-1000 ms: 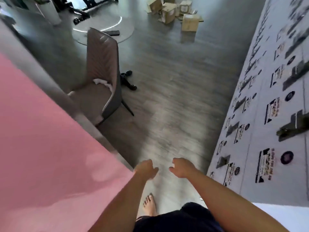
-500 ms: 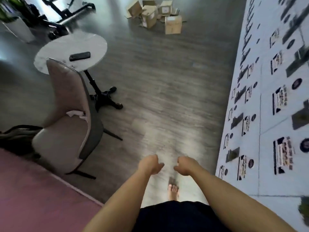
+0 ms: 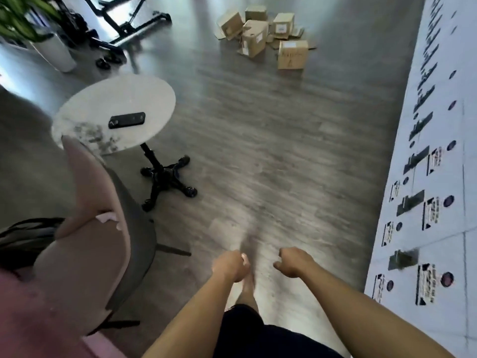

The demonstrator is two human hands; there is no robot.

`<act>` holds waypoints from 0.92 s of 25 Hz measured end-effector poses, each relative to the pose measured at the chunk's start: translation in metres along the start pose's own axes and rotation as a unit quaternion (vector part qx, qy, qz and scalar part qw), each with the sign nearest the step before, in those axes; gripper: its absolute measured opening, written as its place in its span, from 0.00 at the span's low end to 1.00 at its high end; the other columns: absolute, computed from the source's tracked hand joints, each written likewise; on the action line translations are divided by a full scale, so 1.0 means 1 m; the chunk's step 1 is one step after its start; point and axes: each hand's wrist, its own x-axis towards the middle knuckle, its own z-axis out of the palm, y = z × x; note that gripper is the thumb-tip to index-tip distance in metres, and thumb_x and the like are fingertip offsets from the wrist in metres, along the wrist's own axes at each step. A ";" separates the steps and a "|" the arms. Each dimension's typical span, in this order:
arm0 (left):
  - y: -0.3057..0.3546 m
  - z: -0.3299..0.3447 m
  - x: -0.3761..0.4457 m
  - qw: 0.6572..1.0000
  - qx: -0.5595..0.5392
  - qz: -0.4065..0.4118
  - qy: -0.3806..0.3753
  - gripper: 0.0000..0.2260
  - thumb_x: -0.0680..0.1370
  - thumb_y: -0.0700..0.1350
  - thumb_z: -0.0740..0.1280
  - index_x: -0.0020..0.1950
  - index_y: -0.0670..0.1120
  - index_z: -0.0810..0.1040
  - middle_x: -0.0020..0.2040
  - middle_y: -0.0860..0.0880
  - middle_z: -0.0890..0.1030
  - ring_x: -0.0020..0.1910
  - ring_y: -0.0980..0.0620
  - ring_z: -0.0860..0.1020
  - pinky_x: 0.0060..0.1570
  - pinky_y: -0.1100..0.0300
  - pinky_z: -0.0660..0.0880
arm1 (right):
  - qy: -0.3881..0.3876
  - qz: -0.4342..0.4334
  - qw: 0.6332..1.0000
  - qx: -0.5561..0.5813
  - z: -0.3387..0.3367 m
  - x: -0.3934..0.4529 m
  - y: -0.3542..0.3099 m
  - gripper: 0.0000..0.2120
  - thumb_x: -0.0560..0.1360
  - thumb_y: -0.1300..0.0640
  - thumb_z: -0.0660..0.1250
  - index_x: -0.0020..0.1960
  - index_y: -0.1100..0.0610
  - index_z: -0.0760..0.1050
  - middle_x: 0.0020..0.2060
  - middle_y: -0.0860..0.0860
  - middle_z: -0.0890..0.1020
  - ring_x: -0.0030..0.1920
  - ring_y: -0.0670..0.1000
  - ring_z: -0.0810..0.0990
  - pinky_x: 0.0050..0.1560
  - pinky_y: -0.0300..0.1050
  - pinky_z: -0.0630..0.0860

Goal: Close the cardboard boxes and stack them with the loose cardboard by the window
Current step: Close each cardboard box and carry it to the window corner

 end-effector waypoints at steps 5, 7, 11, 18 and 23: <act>0.015 -0.111 0.111 0.999 0.039 0.034 -0.015 0.25 0.82 0.59 0.59 0.72 0.44 0.70 0.68 0.43 0.76 0.64 0.44 0.76 0.58 0.53 0.75 | 0.007 0.032 0.999 0.031 -0.109 0.076 -0.001 0.22 0.79 0.44 0.60 0.68 0.55 0.72 0.64 0.55 0.77 0.61 0.57 0.77 0.59 0.51 0.76; 0.032 -0.158 0.157 0.999 0.020 0.041 -0.012 0.25 0.82 0.59 0.59 0.73 0.45 0.69 0.69 0.44 0.75 0.66 0.44 0.75 0.62 0.52 0.74 | 0.033 0.050 0.997 0.056 -0.155 0.107 0.008 0.21 0.79 0.46 0.60 0.68 0.55 0.72 0.63 0.55 0.78 0.60 0.57 0.78 0.57 0.50 0.77; 0.081 -0.221 0.223 0.997 0.006 0.073 -0.011 0.22 0.81 0.56 0.61 0.69 0.44 0.74 0.67 0.43 0.78 0.65 0.43 0.76 0.62 0.53 0.74 | 0.026 0.074 0.995 0.066 -0.212 0.159 0.032 0.17 0.78 0.47 0.60 0.60 0.56 0.75 0.58 0.57 0.80 0.58 0.58 0.79 0.51 0.49 0.76; 0.160 -0.311 0.340 0.996 0.050 0.066 -0.035 0.23 0.81 0.58 0.61 0.70 0.45 0.72 0.66 0.43 0.77 0.64 0.43 0.76 0.61 0.50 0.75 | 0.007 0.071 0.993 0.090 -0.327 0.281 0.087 0.18 0.77 0.45 0.62 0.62 0.54 0.75 0.58 0.55 0.80 0.59 0.57 0.79 0.50 0.47 0.75; 0.209 -0.410 0.420 1.000 -0.001 0.029 -0.010 0.23 0.81 0.57 0.61 0.71 0.45 0.71 0.64 0.44 0.78 0.62 0.44 0.77 0.60 0.50 0.75 | -0.022 0.045 0.997 0.065 -0.445 0.368 0.119 0.15 0.79 0.46 0.61 0.58 0.56 0.74 0.54 0.55 0.79 0.56 0.57 0.79 0.49 0.48 0.75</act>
